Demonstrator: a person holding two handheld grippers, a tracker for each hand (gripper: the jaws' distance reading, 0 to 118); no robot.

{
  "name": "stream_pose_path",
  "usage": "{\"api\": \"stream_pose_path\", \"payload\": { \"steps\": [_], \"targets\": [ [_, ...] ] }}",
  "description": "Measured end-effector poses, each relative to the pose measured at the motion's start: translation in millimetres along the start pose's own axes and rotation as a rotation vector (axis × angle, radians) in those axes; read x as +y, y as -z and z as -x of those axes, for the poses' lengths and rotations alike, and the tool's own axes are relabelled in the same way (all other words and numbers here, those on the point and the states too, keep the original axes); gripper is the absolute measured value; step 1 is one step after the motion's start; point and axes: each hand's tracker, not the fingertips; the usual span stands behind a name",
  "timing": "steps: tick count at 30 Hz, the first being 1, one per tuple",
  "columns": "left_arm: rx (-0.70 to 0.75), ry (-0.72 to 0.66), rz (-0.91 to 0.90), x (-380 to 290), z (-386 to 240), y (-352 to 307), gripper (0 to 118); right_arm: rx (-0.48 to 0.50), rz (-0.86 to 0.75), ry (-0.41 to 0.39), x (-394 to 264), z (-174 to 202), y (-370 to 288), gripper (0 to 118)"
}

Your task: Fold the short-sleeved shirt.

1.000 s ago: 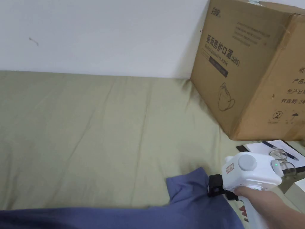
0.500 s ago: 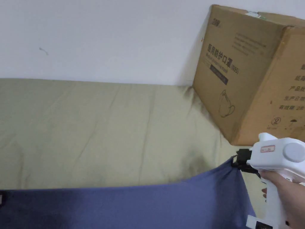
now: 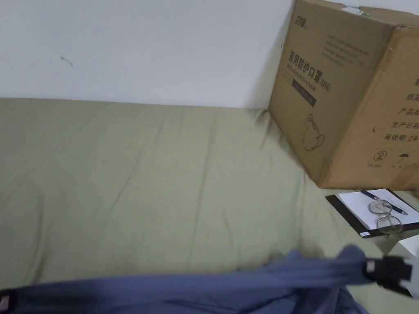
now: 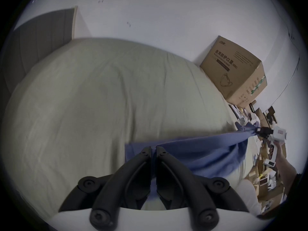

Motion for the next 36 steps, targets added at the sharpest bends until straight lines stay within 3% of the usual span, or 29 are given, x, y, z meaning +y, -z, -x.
{"api": "stream_pose_path", "payload": {
  "steps": [6,11,12,14,16,17,18,19,21,28,30,32,33,35,36],
  "targets": [
    [0.02,0.024,0.095,-55,8,-10,3,-0.018,0.145,0.051,-74,-37,-24,0],
    [0.075,0.052,0.161,-59,10,13,4,-0.116,0.238,-0.044,-93,-32,13,0],
    [0.088,0.056,0.167,-59,9,17,7,-0.127,0.242,-0.07,-92,-38,25,3],
    [0.139,0.063,0.171,-61,6,23,14,-0.196,0.209,-0.115,-95,-29,33,25],
    [0.153,0.065,0.168,-61,1,22,32,-0.232,0.186,-0.15,-96,-24,32,56],
    [0.165,0.071,0.162,-62,-2,20,52,-0.242,0.173,-0.158,-95,-22,29,82],
    [0.216,0.103,0.148,-60,-6,16,92,-0.258,0.17,-0.173,-94,-20,26,107],
    [0.284,0.143,0.145,-60,-10,12,112,-0.264,0.17,-0.181,-92,-18,21,114],
    [0.346,0.205,0.047,-58,-16,-9,117,-0.234,0.082,-0.196,-86,-8,-6,115],
    [0.034,0.035,-0.438,-34,-68,-121,117,0.109,-0.372,-0.247,-76,84,-111,114],
    [0.041,0.054,-0.613,-39,-90,-143,116,0.185,-0.553,-0.277,-81,114,-132,113],
    [0.066,0.106,-0.781,-51,-113,-158,107,0.255,-0.69,-0.309,-89,143,-145,103],
    [0.068,0.139,-0.837,-57,-121,-160,80,0.265,-0.756,-0.326,-95,155,-149,83],
    [0.145,0.189,-0.894,-66,-139,-162,0,0.178,-0.89,-0.346,-107,176,-151,30],
    [0.224,0.206,-0.913,-70,-147,-161,0,0.148,-0.931,-0.335,-111,183,-149,0]
  ]
}}
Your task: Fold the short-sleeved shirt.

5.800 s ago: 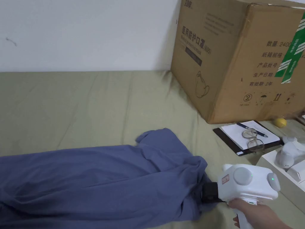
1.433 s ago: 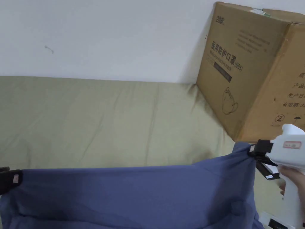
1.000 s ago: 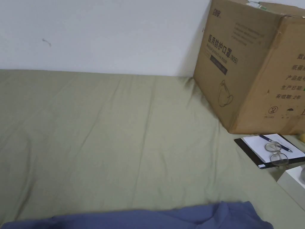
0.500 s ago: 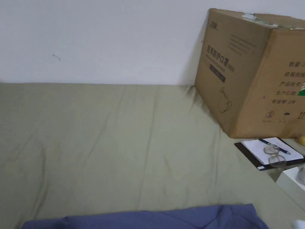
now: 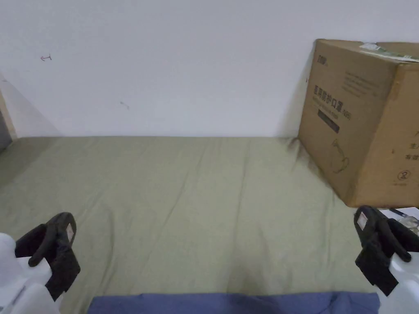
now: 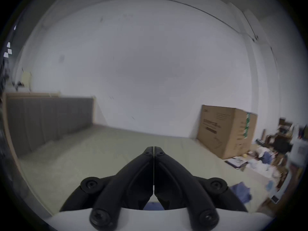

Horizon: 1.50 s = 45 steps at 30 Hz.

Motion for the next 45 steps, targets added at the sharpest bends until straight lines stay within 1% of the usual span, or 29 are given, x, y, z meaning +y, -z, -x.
{"api": "stream_pose_path", "payload": {
  "steps": [1,3,5,7,10,11,13,16,18,19,21,22,23,24,25,26,27,30,32,35,36,38,39,40,41,42,43,44,45],
  "targets": [
    [-0.028,0.026,-0.022,-4,1,0,0,-0.002,-0.01,0.015,0,4,-1,0],
    [-0.064,0.014,-0.011,-6,-3,-5,0,0.055,0.043,0.076,1,6,2,0],
    [-0.041,0.031,-0.008,-6,-8,-6,0,0.039,0.068,0.066,-1,5,5,0],
    [-0.037,0.037,0.003,-3,-1,-6,0,0.031,0.105,0.025,0,3,3,0],
    [-0.228,-0.134,0.136,27,41,18,0,0.053,0.178,0.029,6,-8,3,0],
    [-0.286,-0.162,0.288,36,60,38,0,0.064,0.195,0.034,8,-10,2,0],
    [-0.379,-0.304,0.603,42,97,79,0,0.09,0.222,0.026,11,-13,1,0],
    [-0.415,-0.497,0.875,-9,151,119,0,0.147,0.265,0.033,7,-10,-1,0],
    [-0.43,-0.601,0.951,-52,177,135,0,0.196,0.306,0.054,1,-5,1,0],
    [-0.383,-0.673,0.98,-75,190,143,1,0.212,0.33,0.059,-3,-1,3,0],
    [-0.333,-0.799,1.063,-112,208,155,10,0.226,0.395,0.049,-11,9,9,0],
    [-0.369,-0.831,1.063,-130,213,160,10,0.223,0.424,0.037,-14,14,12,0],
    [-0.391,-0.841,1.072,-143,215,164,24,0.223,0.438,0.031,-16,20,14,0],
    [-0.401,-0.829,1.084,-155,215,169,71,0.233,0.454,0.031,-17,24,17,0],
    [-0.408,-0.818,1.103,-163,212,172,106,0.245,0.473,0.033,-19,27,20,0],
    [-0.423,-0.831,1.1,-172,216,172,118,0.251,0.49,0.035,-21,31,24,0],
    [-0.436,-0.839,1.099,-179,216,179,115,0.254,0.507,0.036,-22,33,27,0],
    [-0.462,-0.913,1.124,-222,235,199,118,0.257,0.544,0.019,-27,41,35,0],
    [-0.629,-0.99,1.045,-226,233,208,118,0.246,0.562,-0.019,-33,46,40,0],
    [-0.71,-1.144,1.076,-245,198,210,118,0.219,0.611,-0.032,-45,52,49,0],
    [-0.718,-1.161,1.089,-248,189,212,118,0.22,0.626,-0.022,-48,53,51,0],
    [-0.688,-1.086,1.048,-245,171,210,116,0.227,0.642,-0.001,-53,56,52,0],
    [-0.652,-1.03,1.033,-243,166,209,88,0.23,0.648,0.006,-54,57,52,0],
    [-0.61,-0.977,1.022,-241,162,207,25,0.236,0.655,0.013,-54,59,51,0],
    [-0.507,-0.888,1.043,-242,160,207,5,0.242,0.663,0.018,-55,60,50,0],
    [-0.321,-0.701,1.142,-249,158,205,5,0.246,0.668,0.018,-55,60,50,0],
    [-0.448,-0.855,1.096,-251,161,200,5,0.249,0.673,0.016,-56,60,49,0],
    [-0.445,-0.875,1.062,-239,162,200,5,0.251,0.678,0.013,-57,58,48,0],
    [-0.419,-0.766,1.064,-233,157,199,5,0.253,0.681,0.011,-57,57,47,0]
  ]
}}
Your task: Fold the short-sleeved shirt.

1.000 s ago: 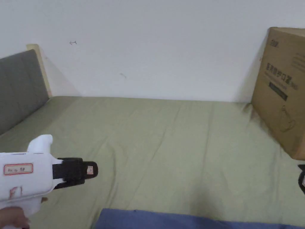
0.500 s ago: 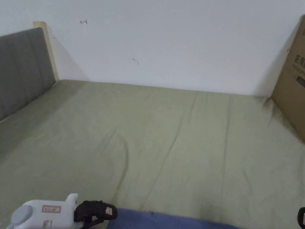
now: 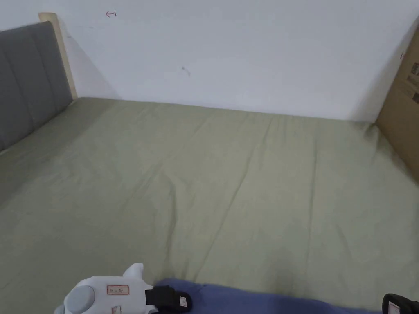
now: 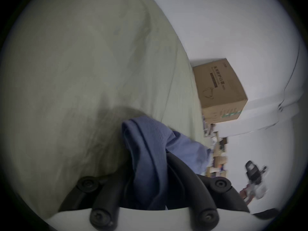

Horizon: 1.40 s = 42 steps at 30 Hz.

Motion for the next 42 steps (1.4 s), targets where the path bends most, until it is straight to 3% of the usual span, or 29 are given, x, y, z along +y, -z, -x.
{"api": "stream_pose_path", "payload": {
  "steps": [6,9,10,14,17,21,22,23,25,26,30,33,34,35,36,37,38,39,42],
  "targets": [
    [0.368,0.37,-0.079,-16,-87,-49,5,0.0,-0.023,0.026,2,-15,-14,0],
    [0.836,0.528,-0.124,-23,-115,-59,5,0.004,-0.034,0.04,-1,-21,-22,0],
    [0.873,0.576,-0.106,-27,-119,-57,5,0.002,-0.037,0.04,-3,-22,-24,0],
    [0.765,0.557,-0.039,-41,-145,-38,5,0.008,-0.043,0.027,-11,-27,-36,0],
    [0.506,0.429,0.017,-50,-170,-6,5,0.009,-0.047,0.014,-13,-31,-51,0],
    [0.325,0.326,0.134,-60,-197,52,9,0.0,-0.061,0.029,-13,-42,-70,0],
    [0.301,0.301,0.156,-64,-204,62,17,-0.007,-0.066,0.034,-13,-44,-73,0],
    [0.261,0.311,0.161,-66,-212,72,36,-0.014,-0.069,0.036,-13,-47,-75,0],
    [0.15,0.351,0.171,-67,-218,78,99,-0.032,-0.07,0.04,-13,-51,-76,0],
    [0.178,0.342,0.161,-67,-221,78,116,-0.041,-0.069,0.044,-14,-53,-75,0],
    [0.207,0.335,0.077,-54,-212,42,117,-0.035,-0.06,0.094,-17,-60,-70,0],
    [0.296,0.325,-0.004,-52,-191,15,113,-0.023,-0.051,0.1,-23,-62,-63,0],
    [0.305,0.32,0.001,-54,-185,10,102,-0.027,-0.045,0.098,-25,-61,-61,0],
    [0.311,0.326,0.006,-59,-179,8,78,-0.033,-0.036,0.095,-26,-60,-58,0],
    [0.325,0.34,0.0,-63,-173,7,78,-0.035,-0.026,0.096,-27,-61,-56,0],
    [0.349,0.365,0.0,-68,-171,10,67,-0.032,-0.018,0.101,-28,-62,-55,0],
    [0.386,0.395,0.019,-75,-171,18,43,-0.029,-0.013,0.107,-29,-63,-54,0],
    [0.417,0.427,0.04,-82,-171,27,5,-0.027,-0.01,0.112,-29,-63,-54,0],
    [0.302,0.493,0.064,-101,-175,54,2,-0.026,-0.006,0.114,-30,-65,-54,0]
  ]
}}
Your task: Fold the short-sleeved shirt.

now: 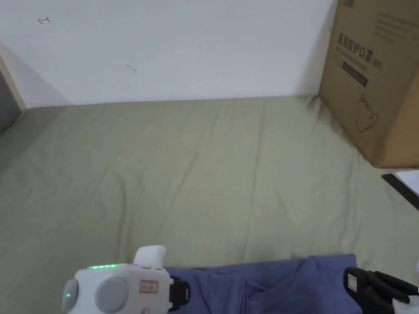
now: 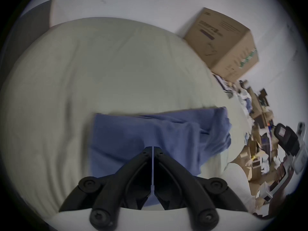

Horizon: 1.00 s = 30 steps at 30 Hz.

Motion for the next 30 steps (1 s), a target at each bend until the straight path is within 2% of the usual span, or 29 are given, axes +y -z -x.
{"api": "stream_pose_path", "payload": {
  "steps": [6,8,11,13,16,18,21,26,27,30],
  "targets": [
    [-0.015,0.105,0.117,-3,-50,63,2,-0.037,0.014,-0.025,-4,-8,-3,0],
    [0.022,0.155,0.137,-5,-63,76,2,-0.074,0.016,-0.073,-7,-7,-3,0],
    [0.011,0.101,0.11,-6,-72,75,2,-0.07,0.024,-0.081,-9,-7,-1,0],
    [-0.1,0.007,0.09,-3,-74,68,2,-0.053,0.036,-0.069,-10,-6,1,0],
    [-0.454,-0.123,0.134,3,-71,56,2,-0.034,0.038,-0.057,-9,-4,4,0],
    [-0.593,-0.146,0.134,7,-65,42,2,-0.01,0.024,-0.038,-5,-2,4,0],
    [-0.57,-0.146,0.031,18,-37,9,2,0.002,0.01,-0.022,2,-1,3,0],
    [-0.407,-0.241,-0.014,31,61,-37,4,-0.005,0.005,-0.024,7,2,7,0],
    [-0.384,-0.269,-0.002,30,83,-44,24,-0.007,0.016,-0.026,7,4,9,0],
    [-0.412,-0.363,0.027,22,138,-50,118,-0.005,0.041,-0.034,4,10,16,0]
  ]
}}
